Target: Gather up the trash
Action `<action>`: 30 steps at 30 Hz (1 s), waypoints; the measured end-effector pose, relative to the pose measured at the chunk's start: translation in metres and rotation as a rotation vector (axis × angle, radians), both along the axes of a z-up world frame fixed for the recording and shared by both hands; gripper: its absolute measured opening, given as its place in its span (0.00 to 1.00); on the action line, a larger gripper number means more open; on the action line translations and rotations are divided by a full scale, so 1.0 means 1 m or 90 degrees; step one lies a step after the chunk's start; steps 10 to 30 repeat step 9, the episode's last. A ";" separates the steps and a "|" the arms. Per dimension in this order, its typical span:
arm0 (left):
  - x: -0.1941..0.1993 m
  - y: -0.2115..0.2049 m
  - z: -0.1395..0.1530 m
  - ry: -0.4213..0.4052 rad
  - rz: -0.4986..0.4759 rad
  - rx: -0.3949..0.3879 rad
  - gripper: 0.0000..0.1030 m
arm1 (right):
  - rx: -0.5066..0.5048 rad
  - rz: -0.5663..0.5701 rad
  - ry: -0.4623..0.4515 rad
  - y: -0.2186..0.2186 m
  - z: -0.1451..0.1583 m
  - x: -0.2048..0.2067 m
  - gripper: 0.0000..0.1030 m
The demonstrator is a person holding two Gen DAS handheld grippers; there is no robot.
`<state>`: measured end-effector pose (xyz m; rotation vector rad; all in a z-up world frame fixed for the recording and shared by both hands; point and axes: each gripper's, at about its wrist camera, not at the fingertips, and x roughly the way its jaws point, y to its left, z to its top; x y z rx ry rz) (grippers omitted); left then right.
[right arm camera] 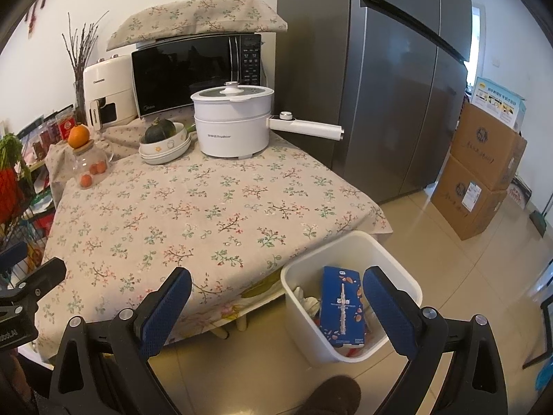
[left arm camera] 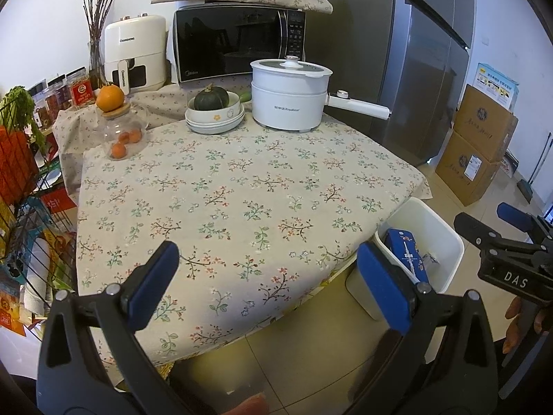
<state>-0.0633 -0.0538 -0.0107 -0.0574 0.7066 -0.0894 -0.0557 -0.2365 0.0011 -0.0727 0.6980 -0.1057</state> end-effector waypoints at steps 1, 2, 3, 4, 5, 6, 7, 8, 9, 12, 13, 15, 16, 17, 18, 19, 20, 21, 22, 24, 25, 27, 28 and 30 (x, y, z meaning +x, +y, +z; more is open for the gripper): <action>0.000 0.000 0.000 0.000 0.000 0.000 0.99 | 0.000 0.000 0.000 0.000 0.000 0.000 0.98; -0.001 0.000 0.000 -0.001 0.001 0.000 0.99 | 0.000 0.000 0.000 0.000 0.000 0.000 0.98; 0.000 0.000 0.000 -0.001 0.001 0.000 0.99 | 0.001 0.000 0.001 0.000 0.000 0.000 0.98; 0.000 0.000 0.000 -0.001 0.000 0.000 0.99 | 0.001 0.000 0.001 0.000 0.000 0.000 0.98; -0.001 0.000 0.000 0.001 0.000 0.000 0.99 | 0.003 -0.001 0.001 0.000 0.000 0.000 0.98; 0.000 0.000 -0.001 0.004 -0.001 0.001 0.99 | 0.003 -0.002 -0.001 0.000 0.000 0.001 0.98; 0.001 0.000 -0.001 0.007 -0.002 0.001 0.99 | 0.003 -0.004 -0.002 0.000 0.000 0.001 0.98; 0.003 0.000 -0.001 0.012 -0.005 0.000 0.99 | 0.003 -0.006 -0.003 0.000 -0.001 0.002 0.98; 0.005 0.002 -0.002 0.020 -0.012 -0.004 0.99 | 0.002 -0.006 -0.005 0.000 -0.001 0.003 0.98; 0.005 0.002 -0.002 0.020 -0.012 -0.004 0.99 | 0.002 -0.006 -0.005 0.000 -0.001 0.003 0.98; 0.005 0.002 -0.002 0.020 -0.012 -0.004 0.99 | 0.002 -0.006 -0.005 0.000 -0.001 0.003 0.98; 0.005 0.002 -0.002 0.020 -0.012 -0.004 0.99 | 0.002 -0.006 -0.005 0.000 -0.001 0.003 0.98; 0.005 0.002 -0.002 0.020 -0.012 -0.004 0.99 | 0.002 -0.006 -0.005 0.000 -0.001 0.003 0.98; 0.005 0.002 -0.002 0.020 -0.012 -0.004 0.99 | 0.002 -0.006 -0.005 0.000 -0.001 0.003 0.98; 0.005 0.002 -0.002 0.020 -0.012 -0.004 0.99 | 0.002 -0.006 -0.005 0.000 -0.001 0.003 0.98; 0.005 0.002 -0.002 0.020 -0.012 -0.004 0.99 | 0.002 -0.006 -0.005 0.000 -0.001 0.003 0.98; 0.005 0.002 -0.002 0.020 -0.012 -0.004 0.99 | 0.002 -0.006 -0.005 0.000 -0.001 0.003 0.98; 0.005 0.002 -0.002 0.020 -0.012 -0.004 0.99 | 0.002 -0.006 -0.005 0.000 -0.001 0.003 0.98; 0.005 0.002 -0.002 0.020 -0.012 -0.004 0.99 | 0.002 -0.006 -0.005 0.000 -0.001 0.003 0.98; 0.005 0.002 -0.002 0.020 -0.012 -0.004 0.99 | 0.002 -0.006 -0.005 0.000 -0.001 0.003 0.98; 0.005 0.002 -0.002 0.020 -0.012 -0.004 0.99 | 0.002 -0.006 -0.005 0.000 -0.001 0.003 0.98; 0.005 0.002 -0.002 0.020 -0.012 -0.004 0.99 | 0.002 -0.006 -0.005 0.000 -0.001 0.003 0.98; 0.005 0.002 -0.002 0.020 -0.012 -0.004 0.99 | 0.002 -0.006 -0.005 0.000 -0.001 0.003 0.98; 0.005 0.002 -0.002 0.020 -0.012 -0.004 0.99 | 0.002 -0.006 -0.005 0.000 -0.001 0.003 0.98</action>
